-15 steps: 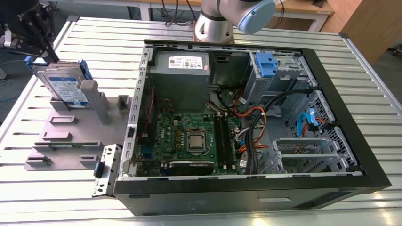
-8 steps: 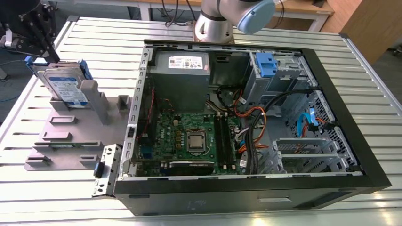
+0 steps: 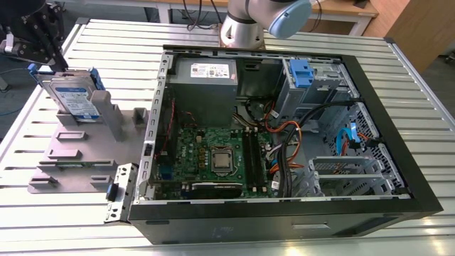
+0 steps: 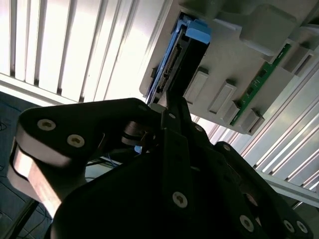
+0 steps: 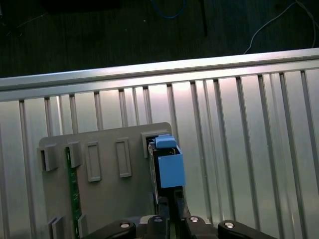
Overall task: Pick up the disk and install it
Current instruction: 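Pick up the disk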
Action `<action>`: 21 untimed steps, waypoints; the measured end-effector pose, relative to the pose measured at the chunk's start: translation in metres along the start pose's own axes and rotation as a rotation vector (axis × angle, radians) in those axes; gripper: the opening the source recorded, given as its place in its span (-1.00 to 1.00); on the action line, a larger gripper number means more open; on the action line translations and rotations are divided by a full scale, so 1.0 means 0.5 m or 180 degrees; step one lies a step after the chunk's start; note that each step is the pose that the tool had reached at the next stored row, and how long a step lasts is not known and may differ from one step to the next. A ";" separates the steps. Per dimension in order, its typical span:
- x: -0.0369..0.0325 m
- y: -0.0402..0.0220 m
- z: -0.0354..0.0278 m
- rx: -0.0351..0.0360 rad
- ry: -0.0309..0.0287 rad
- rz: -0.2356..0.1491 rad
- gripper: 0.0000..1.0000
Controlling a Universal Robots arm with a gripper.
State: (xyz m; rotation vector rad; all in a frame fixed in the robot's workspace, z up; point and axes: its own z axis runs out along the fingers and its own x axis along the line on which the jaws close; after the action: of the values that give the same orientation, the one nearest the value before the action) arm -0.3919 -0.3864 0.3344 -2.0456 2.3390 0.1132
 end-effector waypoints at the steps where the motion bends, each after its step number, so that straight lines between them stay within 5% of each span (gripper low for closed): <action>1: 0.000 0.000 0.000 0.0000 0.0000 0.0000 -0.54; 12: -0.002 0.000 0.000 0.0000 0.0000 0.0000 0.18; 21: 0.000 0.000 0.024 -0.0007 0.0007 -0.0250 0.18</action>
State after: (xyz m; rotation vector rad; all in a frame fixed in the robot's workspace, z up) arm -0.3920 -0.3855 0.3224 -2.1360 2.2571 0.1116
